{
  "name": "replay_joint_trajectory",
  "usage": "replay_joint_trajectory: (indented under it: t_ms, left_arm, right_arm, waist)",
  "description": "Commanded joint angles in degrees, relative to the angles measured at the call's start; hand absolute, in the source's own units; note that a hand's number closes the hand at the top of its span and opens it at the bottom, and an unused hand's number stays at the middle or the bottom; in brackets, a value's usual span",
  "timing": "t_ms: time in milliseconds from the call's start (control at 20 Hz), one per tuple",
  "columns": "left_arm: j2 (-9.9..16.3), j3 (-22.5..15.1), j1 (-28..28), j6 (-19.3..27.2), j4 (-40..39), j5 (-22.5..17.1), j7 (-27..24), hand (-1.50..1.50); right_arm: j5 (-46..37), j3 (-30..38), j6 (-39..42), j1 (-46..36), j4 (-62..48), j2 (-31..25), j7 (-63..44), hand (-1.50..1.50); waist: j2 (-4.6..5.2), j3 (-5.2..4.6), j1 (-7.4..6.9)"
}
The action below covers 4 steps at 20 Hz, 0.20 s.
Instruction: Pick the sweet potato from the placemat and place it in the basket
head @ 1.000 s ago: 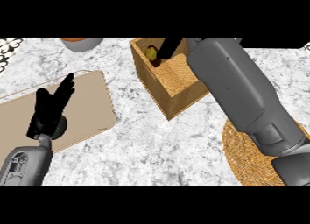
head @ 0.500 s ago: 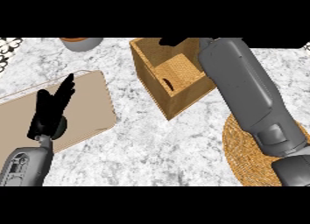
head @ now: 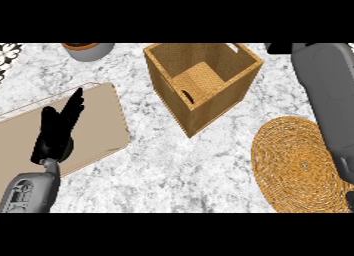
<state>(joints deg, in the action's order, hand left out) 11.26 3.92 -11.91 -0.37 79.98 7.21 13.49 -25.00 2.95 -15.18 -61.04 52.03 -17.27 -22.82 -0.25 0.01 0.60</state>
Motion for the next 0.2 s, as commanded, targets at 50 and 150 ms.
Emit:
replay_joint_trajectory:
  t_ms: [50,150]
  left_arm:
    - [0.0,-0.2,1.0,0.2,1.8,0.5,0.0,0.00]
    - [1.2,0.5,2.7,-1.4,2.4,-0.4,-0.9,0.00]
  right_arm:
    - [6.5,6.4,8.1,7.7,3.6,-9.8,4.9,-1.50]
    - [9.2,9.0,10.3,9.9,6.1,-12.0,5.8,-1.50]
  waist:
    - [0.10,0.04,0.11]
    - [0.05,0.02,-0.10]
